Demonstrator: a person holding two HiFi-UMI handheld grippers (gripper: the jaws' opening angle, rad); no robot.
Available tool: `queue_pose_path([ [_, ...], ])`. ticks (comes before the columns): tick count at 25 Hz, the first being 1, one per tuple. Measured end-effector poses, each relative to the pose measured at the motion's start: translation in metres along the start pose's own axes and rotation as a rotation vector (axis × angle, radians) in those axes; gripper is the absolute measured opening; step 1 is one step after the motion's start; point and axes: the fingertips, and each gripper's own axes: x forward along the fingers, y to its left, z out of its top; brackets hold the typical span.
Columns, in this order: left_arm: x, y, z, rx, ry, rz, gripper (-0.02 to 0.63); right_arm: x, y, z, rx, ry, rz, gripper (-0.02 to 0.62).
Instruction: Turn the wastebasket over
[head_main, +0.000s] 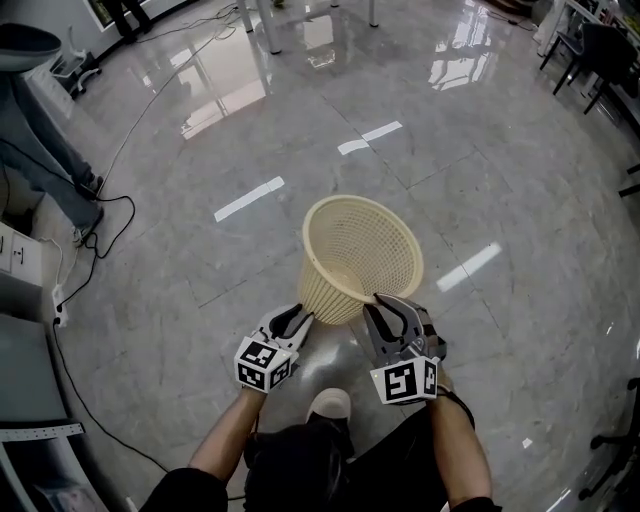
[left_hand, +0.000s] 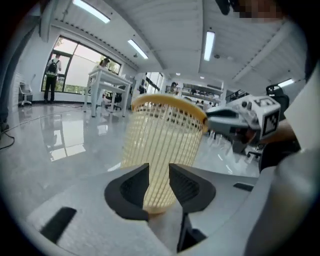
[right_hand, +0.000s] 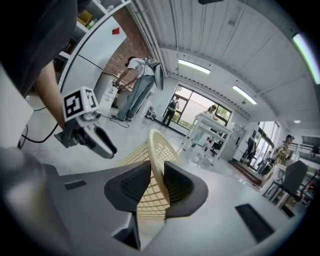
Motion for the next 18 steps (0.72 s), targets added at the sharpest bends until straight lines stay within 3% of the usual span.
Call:
queue_pose_path([
  [3,-0.018,0.006,0.055,-0.059,-0.099,-0.031,0.165,0.008,0.022,0.017,-0.061,-0.03,0.062,0.086],
  [5,-0.028,0.014,0.075,-0.107,-0.112,-0.033,0.197,0.013,0.038,0.029,-0.099,-0.055,0.098,0.086],
  [9,-0.04,0.026,0.069,-0.171,-0.041,-0.031,0.215,0.018,0.057,0.037,-0.163,-0.078,0.132,0.085],
  [14,-0.058,0.027,0.064,-0.295,-0.11,-0.08,0.244,0.021,0.073,0.037,-0.221,-0.081,0.184,0.086],
  [18,-0.045,0.032,0.048,-0.328,-0.055,-0.046,0.256,0.026,0.095,0.022,-0.266,-0.023,0.267,0.086],
])
